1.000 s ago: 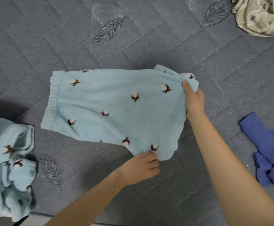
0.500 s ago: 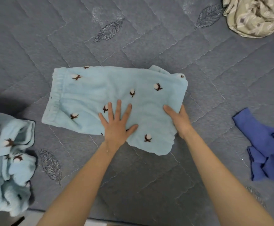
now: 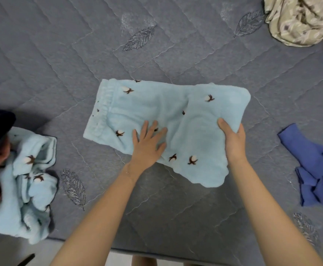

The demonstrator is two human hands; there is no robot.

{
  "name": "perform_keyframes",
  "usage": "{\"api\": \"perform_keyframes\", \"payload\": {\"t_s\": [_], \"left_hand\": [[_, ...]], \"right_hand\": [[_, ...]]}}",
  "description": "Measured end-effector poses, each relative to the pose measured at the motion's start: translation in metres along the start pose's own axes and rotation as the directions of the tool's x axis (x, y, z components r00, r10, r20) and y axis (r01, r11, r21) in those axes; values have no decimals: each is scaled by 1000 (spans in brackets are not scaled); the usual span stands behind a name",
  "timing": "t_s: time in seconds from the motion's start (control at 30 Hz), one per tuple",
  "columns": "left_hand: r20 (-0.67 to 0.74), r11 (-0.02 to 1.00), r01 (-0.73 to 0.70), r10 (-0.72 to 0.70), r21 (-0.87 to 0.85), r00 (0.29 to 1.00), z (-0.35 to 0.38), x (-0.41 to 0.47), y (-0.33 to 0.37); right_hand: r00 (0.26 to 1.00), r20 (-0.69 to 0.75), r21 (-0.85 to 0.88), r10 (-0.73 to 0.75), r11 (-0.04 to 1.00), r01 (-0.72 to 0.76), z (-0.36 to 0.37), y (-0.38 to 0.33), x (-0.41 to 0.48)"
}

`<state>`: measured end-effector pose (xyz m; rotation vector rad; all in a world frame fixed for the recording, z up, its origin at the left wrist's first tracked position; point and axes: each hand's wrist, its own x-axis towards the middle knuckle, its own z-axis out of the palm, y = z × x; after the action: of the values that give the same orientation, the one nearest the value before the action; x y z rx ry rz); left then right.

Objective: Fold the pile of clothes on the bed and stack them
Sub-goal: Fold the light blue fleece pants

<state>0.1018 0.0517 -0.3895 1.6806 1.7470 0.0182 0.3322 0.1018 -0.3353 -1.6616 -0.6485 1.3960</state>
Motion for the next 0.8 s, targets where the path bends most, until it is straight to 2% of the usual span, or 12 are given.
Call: {"api": "perform_keyframes", "payload": {"t_s": [0.03, 0.07, 0.1, 0.13, 0.17, 0.33, 0.43, 0.5, 0.6, 0.63, 0.7, 0.8], "left_hand": [[14, 975, 44, -42, -218, 999, -9, 0, 2], [34, 882, 89, -83, -463, 996, -22, 0, 4], [54, 735, 118, -110, -668, 992, -36, 0, 5], [65, 609, 128, -125, -783, 990, -50, -1, 5], [73, 538, 132, -130, -833, 989, -64, -2, 5], [110, 467, 162, -137, -869, 984, -117, -7, -12], [134, 366, 171, -125, -915, 983, -140, -5, -28], [134, 337, 181, -159, -924, 978, -152, -2, -44], [182, 215, 217, -168, -952, 969, -162, 2, -71], [193, 216, 226, -164, -950, 967, -161, 3, -76], [142, 333, 224, -253, -916, 957, -158, 3, -81], [-6, 437, 177, -386, -882, 923, -159, 5, -99]], "right_hand": [[1000, 14, -1, -20, 1000, 20, 14, -6, -5], [999, 31, -10, -42, 999, 42, 28, -11, -8], [996, 54, -26, -66, 997, 67, 43, -17, -12], [992, 83, -48, -90, 994, 95, 58, -21, -15], [988, 109, -75, -109, 990, 117, 72, -25, -17], [980, 154, -153, -126, 977, 150, 133, -32, -26], [967, 213, -145, -140, 974, 173, 169, -29, -37], [946, 296, -168, -135, 967, 191, 191, -23, -44], [873, 487, -286, -30, 939, 192, 210, -13, -44], [839, 544, -331, 3, 920, 211, 212, -9, -42], [818, 574, -397, -27, 865, 307, 213, -3, -41], [861, 415, -578, -295, 645, 500, 206, 6, -35]]}}
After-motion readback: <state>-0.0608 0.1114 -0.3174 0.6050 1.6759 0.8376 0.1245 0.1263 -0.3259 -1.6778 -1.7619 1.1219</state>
